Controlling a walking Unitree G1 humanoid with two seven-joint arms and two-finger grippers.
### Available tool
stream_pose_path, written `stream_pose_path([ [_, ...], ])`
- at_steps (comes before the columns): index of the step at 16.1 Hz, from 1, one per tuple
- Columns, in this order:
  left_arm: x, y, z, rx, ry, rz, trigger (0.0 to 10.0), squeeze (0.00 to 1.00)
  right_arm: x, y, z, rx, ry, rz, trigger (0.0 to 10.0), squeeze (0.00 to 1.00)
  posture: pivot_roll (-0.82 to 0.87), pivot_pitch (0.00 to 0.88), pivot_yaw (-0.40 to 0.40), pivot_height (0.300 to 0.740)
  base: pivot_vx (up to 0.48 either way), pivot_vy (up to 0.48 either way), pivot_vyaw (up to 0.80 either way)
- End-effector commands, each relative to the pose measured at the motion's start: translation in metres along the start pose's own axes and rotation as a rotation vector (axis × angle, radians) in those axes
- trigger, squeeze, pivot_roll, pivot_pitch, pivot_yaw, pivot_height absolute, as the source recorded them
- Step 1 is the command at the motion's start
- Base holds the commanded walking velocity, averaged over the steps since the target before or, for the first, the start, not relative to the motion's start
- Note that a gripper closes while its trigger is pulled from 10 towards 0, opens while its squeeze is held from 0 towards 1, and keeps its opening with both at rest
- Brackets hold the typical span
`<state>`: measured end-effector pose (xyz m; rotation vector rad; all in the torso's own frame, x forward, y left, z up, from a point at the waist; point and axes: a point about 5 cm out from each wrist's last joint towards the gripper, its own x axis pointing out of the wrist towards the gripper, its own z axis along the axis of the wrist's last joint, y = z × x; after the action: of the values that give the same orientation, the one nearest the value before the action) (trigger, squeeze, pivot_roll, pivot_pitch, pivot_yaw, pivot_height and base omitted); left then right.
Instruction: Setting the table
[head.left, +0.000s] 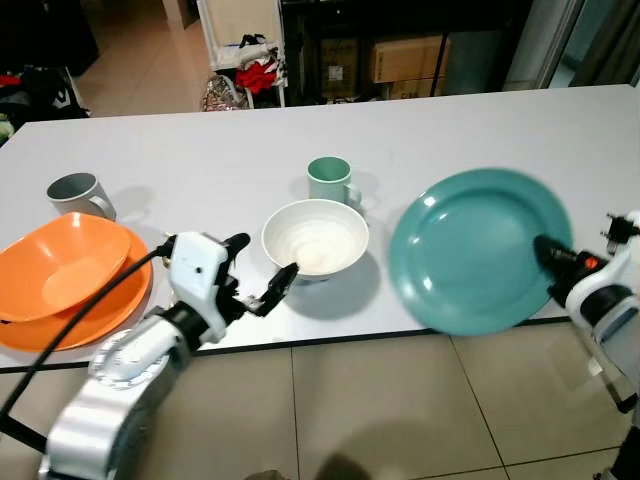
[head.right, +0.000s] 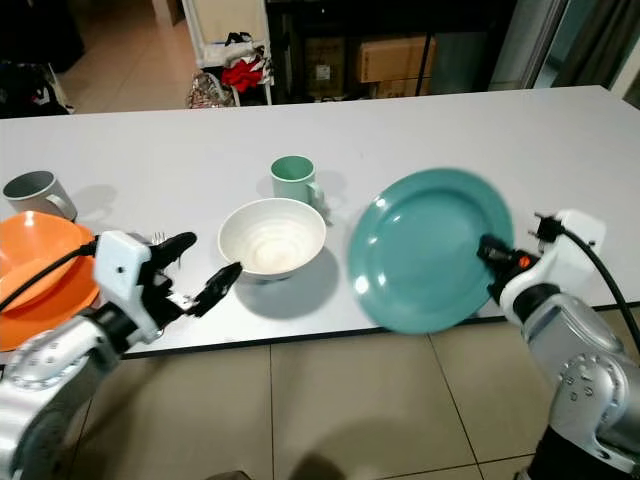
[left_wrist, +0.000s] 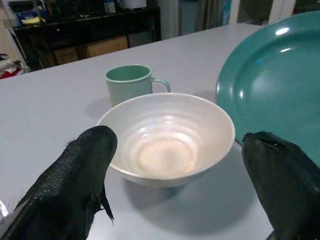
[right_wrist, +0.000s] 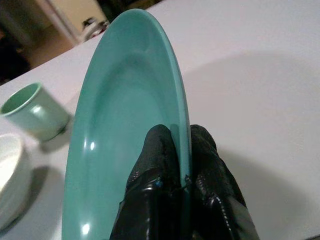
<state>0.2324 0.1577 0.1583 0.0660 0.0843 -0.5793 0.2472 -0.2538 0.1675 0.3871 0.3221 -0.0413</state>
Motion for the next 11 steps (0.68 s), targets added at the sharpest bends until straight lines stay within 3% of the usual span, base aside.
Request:
stream_pose_path([
  [1,-0.005,0.005,0.004,0.012,-0.001,-0.006,10.0,0.0,0.0,0.001,-0.005,0.038,0.04,0.058,10.0,0.0,0.04,0.0,0.046,0.74,0.0,0.0,0.0],
  [5,-0.009,0.008,0.006,0.011,-0.001,-0.004,10.0,0.0,0.001,0.004,-0.013,0.079,0.087,0.091,10.0,0.0,0.05,0.0,0.052,0.74,0.0,0.0,0.0],
  [11,-0.005,-0.007,0.004,-0.013,0.016,-0.092,10.0,0.0,0.021,0.018,-0.043,0.361,0.129,0.132,10.0,0.0,0.04,0.0,0.064,0.74,0.0,0.0,0.0],
])
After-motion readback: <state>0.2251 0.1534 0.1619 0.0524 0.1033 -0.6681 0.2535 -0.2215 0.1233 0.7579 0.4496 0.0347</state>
